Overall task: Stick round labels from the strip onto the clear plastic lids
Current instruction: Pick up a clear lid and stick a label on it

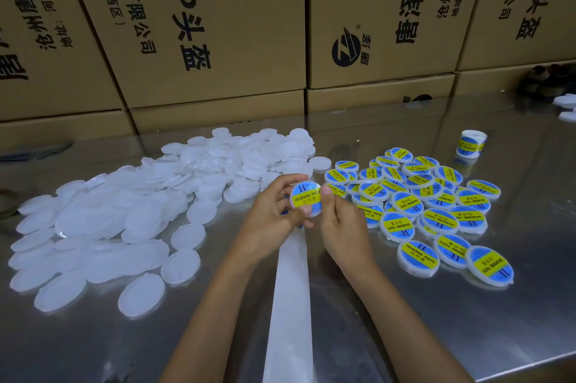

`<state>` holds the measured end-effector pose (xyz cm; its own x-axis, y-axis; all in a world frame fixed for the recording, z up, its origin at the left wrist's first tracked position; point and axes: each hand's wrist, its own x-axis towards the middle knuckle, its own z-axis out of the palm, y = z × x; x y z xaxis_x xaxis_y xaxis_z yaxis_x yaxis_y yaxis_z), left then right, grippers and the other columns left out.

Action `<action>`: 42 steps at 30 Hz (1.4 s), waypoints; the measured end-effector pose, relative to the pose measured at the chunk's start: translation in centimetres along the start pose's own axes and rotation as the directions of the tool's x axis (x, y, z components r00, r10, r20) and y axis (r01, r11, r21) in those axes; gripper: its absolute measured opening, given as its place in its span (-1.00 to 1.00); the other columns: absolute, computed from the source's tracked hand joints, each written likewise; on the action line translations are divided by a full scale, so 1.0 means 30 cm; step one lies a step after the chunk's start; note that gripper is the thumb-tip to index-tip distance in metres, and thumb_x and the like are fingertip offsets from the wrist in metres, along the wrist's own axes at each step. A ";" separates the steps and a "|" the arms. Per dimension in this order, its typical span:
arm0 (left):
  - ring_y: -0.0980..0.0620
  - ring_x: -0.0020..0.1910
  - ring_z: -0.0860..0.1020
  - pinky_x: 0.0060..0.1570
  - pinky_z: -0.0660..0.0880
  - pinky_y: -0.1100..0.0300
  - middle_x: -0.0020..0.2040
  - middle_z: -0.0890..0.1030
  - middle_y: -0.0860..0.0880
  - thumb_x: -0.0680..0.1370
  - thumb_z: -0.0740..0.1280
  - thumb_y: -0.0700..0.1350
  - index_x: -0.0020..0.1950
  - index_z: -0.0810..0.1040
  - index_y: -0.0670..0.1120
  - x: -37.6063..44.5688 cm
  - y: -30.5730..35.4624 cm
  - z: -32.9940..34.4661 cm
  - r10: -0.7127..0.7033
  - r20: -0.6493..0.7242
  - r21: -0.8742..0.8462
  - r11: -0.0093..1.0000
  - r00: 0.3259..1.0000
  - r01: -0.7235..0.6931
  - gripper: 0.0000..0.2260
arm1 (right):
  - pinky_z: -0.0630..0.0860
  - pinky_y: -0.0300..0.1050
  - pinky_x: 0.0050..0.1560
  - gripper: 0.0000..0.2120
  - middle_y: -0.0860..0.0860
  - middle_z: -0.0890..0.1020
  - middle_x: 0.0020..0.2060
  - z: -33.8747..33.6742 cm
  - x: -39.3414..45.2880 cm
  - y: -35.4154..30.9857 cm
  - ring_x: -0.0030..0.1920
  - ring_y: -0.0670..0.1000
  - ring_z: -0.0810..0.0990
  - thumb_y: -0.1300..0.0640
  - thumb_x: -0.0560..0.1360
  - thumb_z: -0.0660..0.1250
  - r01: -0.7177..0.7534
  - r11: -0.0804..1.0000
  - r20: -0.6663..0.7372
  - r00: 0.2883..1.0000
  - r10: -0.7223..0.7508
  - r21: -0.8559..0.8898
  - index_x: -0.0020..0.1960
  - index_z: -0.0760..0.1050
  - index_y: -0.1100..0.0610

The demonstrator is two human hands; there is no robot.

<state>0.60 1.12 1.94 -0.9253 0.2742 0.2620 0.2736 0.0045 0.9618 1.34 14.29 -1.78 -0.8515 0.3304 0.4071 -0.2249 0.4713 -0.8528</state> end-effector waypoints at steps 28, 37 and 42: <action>0.03 -0.15 0.65 -0.32 0.53 0.30 -0.07 0.72 -0.01 0.57 0.14 -0.40 0.16 0.63 -0.04 0.026 -0.003 -0.033 -0.091 -0.374 -0.082 0.995 0.923 0.065 -0.61 | 0.20 -0.20 -0.46 -0.58 -0.08 0.33 -0.56 -0.045 0.030 -0.029 -0.52 -0.09 0.25 -0.07 0.62 0.26 -0.398 0.825 0.115 0.916 0.385 0.401 -0.35 0.40 0.11; -0.08 0.07 0.56 -0.04 0.40 0.17 0.09 0.65 -0.08 0.56 0.17 -0.33 0.14 0.60 -0.09 0.017 -0.057 -0.191 -0.026 -0.720 0.245 0.925 0.693 0.289 -0.70 | 0.31 -0.21 -0.44 -0.70 0.00 0.40 -0.48 -0.091 0.076 0.007 -0.49 -0.06 0.32 0.08 0.67 0.17 -0.499 0.451 0.136 0.768 0.626 0.740 -0.20 0.47 0.14; -0.23 0.36 0.38 0.26 0.38 -0.09 0.35 0.47 -0.23 0.55 0.35 -0.16 0.41 0.44 -0.19 -0.014 -0.099 -0.255 0.066 -0.647 0.673 0.517 0.760 0.529 -0.58 | 0.33 -0.20 -0.42 -0.70 0.00 0.40 -0.48 -0.091 0.071 0.010 -0.49 -0.05 0.33 0.12 0.67 0.14 -0.500 0.465 0.160 0.788 0.595 0.730 -0.17 0.50 0.17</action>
<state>-1.84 -6.36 -0.41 -0.8547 -0.4138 0.3135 -0.1712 0.7948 0.5823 0.74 17.37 -0.28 -0.8804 0.4095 -0.2390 -0.0248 -0.5431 -0.8393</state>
